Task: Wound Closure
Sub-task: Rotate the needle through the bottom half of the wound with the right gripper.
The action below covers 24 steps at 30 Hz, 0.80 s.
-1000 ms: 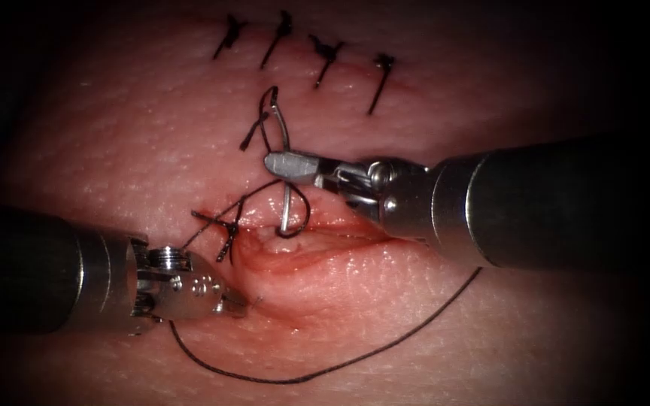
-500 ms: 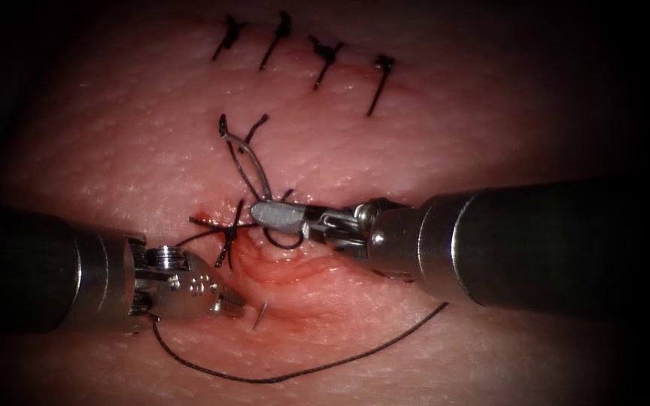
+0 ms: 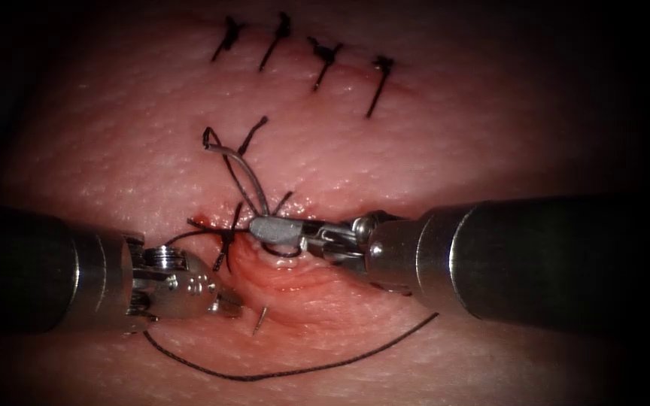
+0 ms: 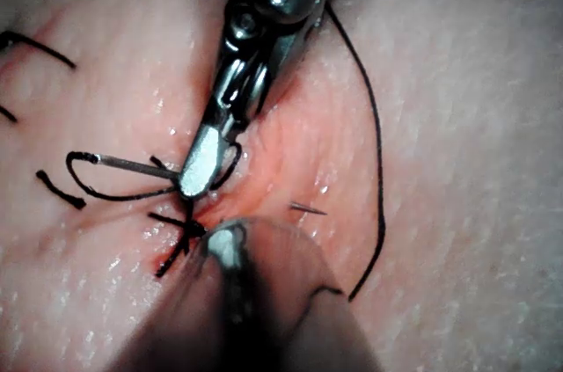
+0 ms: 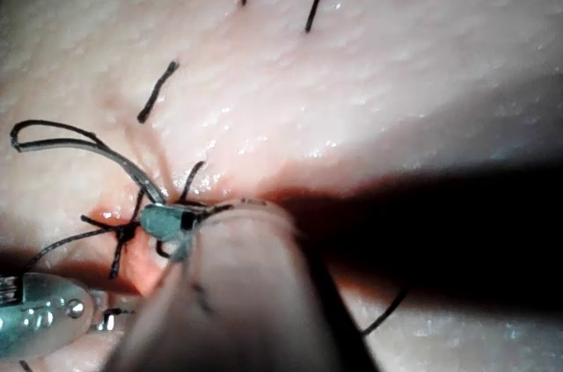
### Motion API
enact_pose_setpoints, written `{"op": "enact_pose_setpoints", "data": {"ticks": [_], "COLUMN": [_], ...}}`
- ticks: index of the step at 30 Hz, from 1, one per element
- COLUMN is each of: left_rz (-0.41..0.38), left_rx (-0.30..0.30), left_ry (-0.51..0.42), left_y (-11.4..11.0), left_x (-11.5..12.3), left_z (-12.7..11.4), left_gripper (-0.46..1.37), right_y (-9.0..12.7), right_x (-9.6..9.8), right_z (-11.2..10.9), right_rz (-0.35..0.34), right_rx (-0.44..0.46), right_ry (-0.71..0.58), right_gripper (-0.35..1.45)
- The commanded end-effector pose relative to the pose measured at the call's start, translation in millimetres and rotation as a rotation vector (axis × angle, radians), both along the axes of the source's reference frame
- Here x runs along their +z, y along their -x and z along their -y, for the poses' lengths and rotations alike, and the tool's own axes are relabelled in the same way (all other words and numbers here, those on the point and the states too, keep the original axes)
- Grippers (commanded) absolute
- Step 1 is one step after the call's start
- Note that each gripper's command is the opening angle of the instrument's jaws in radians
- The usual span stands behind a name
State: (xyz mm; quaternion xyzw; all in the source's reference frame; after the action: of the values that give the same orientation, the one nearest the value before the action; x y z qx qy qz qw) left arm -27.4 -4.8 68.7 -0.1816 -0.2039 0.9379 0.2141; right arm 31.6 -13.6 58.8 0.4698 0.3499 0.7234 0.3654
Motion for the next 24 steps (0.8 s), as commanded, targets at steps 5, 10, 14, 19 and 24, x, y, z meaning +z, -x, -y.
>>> {"op": "enact_pose_setpoints", "data": {"ticks": [5,10,14,19,24], "left_rz": [0.004,0.004,0.003,0.003,0.003], "left_rx": [0.002,0.002,0.001,0.001,0.001], "left_ry": [-0.007,-0.007,-0.007,-0.006,-0.006], "left_y": [0.0,0.0,0.1,0.1,0.1], "left_x": [0.0,0.0,0.0,0.1,0.1], "left_z": [0.0,0.0,0.0,0.1,0.1], "left_gripper": [-0.35,-0.35,-0.35,-0.35,-0.35], "right_y": [0.7,1.6,2.0,2.0,2.2], "right_x": [0.2,1.2,2.0,2.4,2.8], "right_z": [-1.7,-3.9,-5.2,-6.8,-8.1], "right_rz": [0.003,0.043,0.099,0.191,0.248], "right_rx": [0.03,-0.019,-0.049,-0.118,-0.202], "right_ry": [0.107,0.472,0.623,0.782,0.863], "right_gripper": [-0.35,-0.25,0.56,1.09,1.16]}}
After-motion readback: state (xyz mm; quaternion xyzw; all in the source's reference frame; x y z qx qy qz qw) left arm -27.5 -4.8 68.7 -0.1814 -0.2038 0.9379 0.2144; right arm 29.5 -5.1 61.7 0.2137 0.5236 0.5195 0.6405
